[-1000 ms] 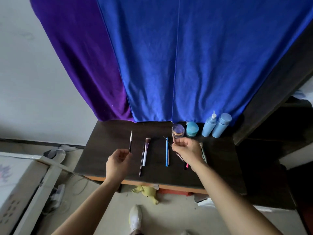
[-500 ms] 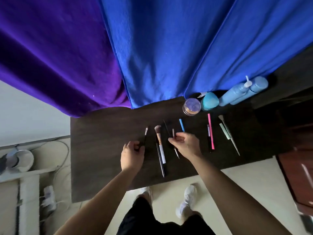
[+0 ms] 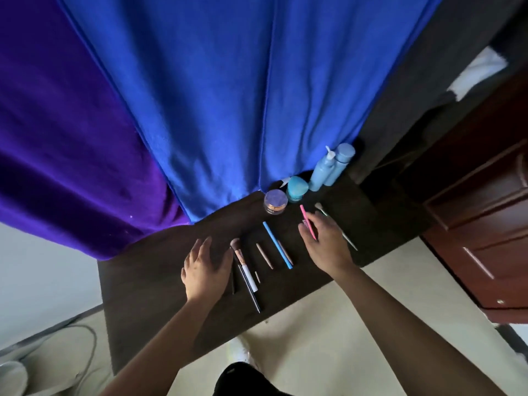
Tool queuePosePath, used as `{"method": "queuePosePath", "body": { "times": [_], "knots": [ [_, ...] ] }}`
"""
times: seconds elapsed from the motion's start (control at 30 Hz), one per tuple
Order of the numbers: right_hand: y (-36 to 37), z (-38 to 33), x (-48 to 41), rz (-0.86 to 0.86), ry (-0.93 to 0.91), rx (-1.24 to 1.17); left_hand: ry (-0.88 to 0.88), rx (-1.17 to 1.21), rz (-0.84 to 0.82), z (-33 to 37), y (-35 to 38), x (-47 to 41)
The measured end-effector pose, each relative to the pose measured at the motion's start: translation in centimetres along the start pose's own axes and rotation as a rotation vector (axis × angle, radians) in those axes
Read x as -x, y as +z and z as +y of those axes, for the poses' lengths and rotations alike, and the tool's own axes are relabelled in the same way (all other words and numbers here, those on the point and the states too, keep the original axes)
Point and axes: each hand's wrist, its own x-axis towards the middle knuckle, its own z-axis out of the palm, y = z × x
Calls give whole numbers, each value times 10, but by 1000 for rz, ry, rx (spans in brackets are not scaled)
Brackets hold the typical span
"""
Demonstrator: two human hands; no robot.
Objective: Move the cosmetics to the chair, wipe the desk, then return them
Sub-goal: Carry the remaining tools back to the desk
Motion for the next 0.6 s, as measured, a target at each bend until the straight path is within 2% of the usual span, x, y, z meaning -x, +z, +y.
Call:
{"method": "queuePosePath", "body": {
  "times": [0.13, 0.23, 0.4, 0.6],
  "knots": [
    [-68, 46, 49, 252, -47, 74, 222, -8, 13, 60, 13, 41],
    [-119, 101, 106, 370, -3, 91, 459, -9, -11, 117, 46, 92],
    [-202, 216, 236, 609, 117, 188, 754, 1, -140, 212, 133, 214],
    [-276, 360, 403, 783, 397, 274, 1120, -12, -331, 290, 245, 378]
  ]
}}
